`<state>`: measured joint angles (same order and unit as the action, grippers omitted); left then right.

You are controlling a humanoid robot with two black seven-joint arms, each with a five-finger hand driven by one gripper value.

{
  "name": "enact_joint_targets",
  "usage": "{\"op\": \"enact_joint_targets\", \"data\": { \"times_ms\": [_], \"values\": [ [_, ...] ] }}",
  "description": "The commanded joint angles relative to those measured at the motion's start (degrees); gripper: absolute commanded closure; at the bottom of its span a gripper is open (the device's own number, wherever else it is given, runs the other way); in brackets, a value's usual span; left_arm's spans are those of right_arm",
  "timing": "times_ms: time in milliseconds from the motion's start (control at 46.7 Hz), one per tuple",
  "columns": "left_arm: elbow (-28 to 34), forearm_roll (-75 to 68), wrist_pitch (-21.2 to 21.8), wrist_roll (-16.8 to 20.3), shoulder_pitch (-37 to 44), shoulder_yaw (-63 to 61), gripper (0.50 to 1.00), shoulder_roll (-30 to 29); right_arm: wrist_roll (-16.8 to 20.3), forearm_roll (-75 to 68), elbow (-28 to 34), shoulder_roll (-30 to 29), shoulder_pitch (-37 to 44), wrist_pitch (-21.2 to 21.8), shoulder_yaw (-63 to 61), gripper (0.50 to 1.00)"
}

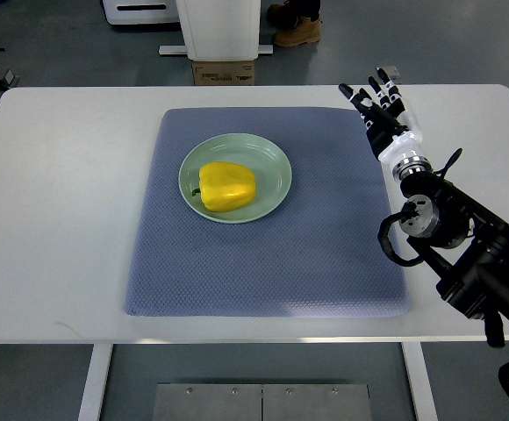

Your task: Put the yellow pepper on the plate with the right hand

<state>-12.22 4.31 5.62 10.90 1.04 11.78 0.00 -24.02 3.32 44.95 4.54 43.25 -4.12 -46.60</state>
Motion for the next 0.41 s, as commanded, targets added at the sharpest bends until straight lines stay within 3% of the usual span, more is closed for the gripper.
{"op": "enact_joint_targets", "data": {
  "times_ms": [0,386],
  "values": [
    [0.0,0.0,0.0,0.0,0.0,0.0,0.500,0.0,0.1,-2.0,-1.6,0.6,-0.4,1.7,-1.9,0.500],
    [0.0,0.0,0.0,0.0,0.0,0.0,0.500,0.0,-0.2,-3.1,-7.6,1.3,-1.9,5.3,-1.5,0.500]
  ]
}}
